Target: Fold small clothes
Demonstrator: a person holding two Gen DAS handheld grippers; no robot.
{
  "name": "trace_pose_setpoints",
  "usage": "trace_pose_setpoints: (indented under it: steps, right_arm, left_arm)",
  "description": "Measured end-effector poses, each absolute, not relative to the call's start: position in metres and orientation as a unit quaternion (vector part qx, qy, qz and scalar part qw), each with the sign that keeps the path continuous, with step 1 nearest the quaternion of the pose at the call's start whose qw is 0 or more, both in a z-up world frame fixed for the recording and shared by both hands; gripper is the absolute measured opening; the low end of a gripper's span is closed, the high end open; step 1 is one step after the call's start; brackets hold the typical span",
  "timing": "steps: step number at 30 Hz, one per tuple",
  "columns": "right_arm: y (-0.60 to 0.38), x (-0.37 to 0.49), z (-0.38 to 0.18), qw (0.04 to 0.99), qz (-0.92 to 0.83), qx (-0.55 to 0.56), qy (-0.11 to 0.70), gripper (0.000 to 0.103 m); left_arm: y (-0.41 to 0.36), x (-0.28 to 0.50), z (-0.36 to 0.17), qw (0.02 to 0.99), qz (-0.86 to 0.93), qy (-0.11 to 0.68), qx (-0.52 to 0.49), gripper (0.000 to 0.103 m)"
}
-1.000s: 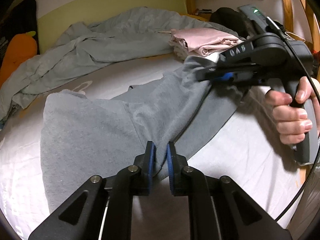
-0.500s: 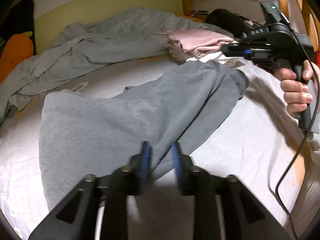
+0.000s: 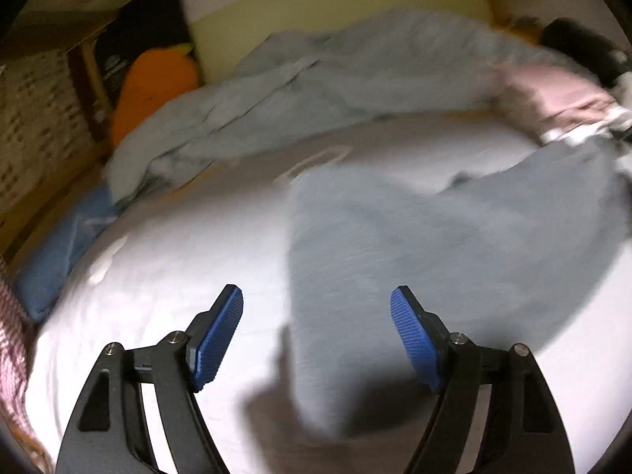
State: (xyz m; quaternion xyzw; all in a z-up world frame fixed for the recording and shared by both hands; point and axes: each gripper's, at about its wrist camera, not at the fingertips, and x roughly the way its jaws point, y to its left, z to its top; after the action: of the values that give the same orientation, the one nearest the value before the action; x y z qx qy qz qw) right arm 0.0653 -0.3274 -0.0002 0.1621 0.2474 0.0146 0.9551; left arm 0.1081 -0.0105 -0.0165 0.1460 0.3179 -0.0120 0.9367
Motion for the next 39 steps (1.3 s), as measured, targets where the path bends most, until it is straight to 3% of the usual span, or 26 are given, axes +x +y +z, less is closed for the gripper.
trace_pose_setpoints:
  steps: [3,8,9,10,12,13,14,15,16,22,29,30,32,34,39]
  right_arm:
    - [-0.343,0.066,0.007,0.954,-0.023,0.169,0.246,0.001]
    - [-0.348,0.079,-0.003,0.933,0.052,0.213,0.285,0.003]
    - [-0.343,0.081,-0.004,0.932,0.058,0.205,0.293,0.013]
    - [-0.336,0.082,-0.004,0.934,0.065,0.191,0.295,0.034]
    - [-0.323,0.081,-0.004,0.942,0.062,0.164,0.285,0.052]
    - [-0.318,0.081,-0.006,0.943,0.063,0.154,0.288,0.049]
    - [-0.313,0.085,-0.009,0.94,0.067,0.145,0.302,0.039]
    - [-0.309,0.09,-0.014,0.932,0.064,0.136,0.329,0.004]
    - [-0.31,0.093,-0.019,0.928,0.048,0.136,0.343,0.001]
    - [-0.331,0.068,-0.004,0.946,-0.011,0.173,0.274,0.0]
    - [-0.342,0.069,-0.032,0.926,-0.028,0.197,0.32,0.0]
    - [-0.347,0.067,-0.029,0.925,-0.031,0.21,0.314,0.005]
    - [-0.357,0.056,-0.018,0.931,-0.054,0.221,0.285,0.024]
    - [-0.369,0.04,-0.008,0.937,-0.07,0.237,0.247,0.06]
    - [-0.399,0.018,-0.017,0.905,-0.023,0.341,0.254,0.061]
  left_arm:
    - [0.009,0.117,-0.025,0.929,-0.017,0.355,0.103,0.077]
    - [0.016,0.107,-0.018,0.936,-0.038,0.337,0.093,0.077]
    - [0.016,0.103,-0.015,0.938,-0.043,0.333,0.089,0.077]
    - [0.016,0.102,-0.012,0.939,-0.049,0.329,0.084,0.077]
    - [0.016,0.103,-0.011,0.94,-0.052,0.328,0.078,0.077]
    - [0.016,0.105,-0.014,0.937,-0.047,0.336,0.081,0.077]
    - [0.016,0.107,-0.018,0.933,-0.044,0.346,0.083,0.077]
    - [0.018,0.109,-0.022,0.93,-0.045,0.356,0.079,0.077]
    - [0.018,0.111,-0.025,0.928,-0.045,0.362,0.074,0.077]
    - [0.023,0.11,-0.026,0.927,-0.051,0.368,0.049,0.085]
    - [0.025,0.112,-0.03,0.923,-0.052,0.379,0.042,0.088]
    - [0.026,0.111,-0.029,0.924,-0.053,0.378,0.04,0.088]
    - [0.024,0.108,-0.026,0.928,-0.052,0.367,0.045,0.088]
    - [0.017,0.101,-0.019,0.935,-0.061,0.343,0.062,0.088]
    - [-0.015,0.073,-0.002,0.953,-0.089,0.261,0.126,0.094]
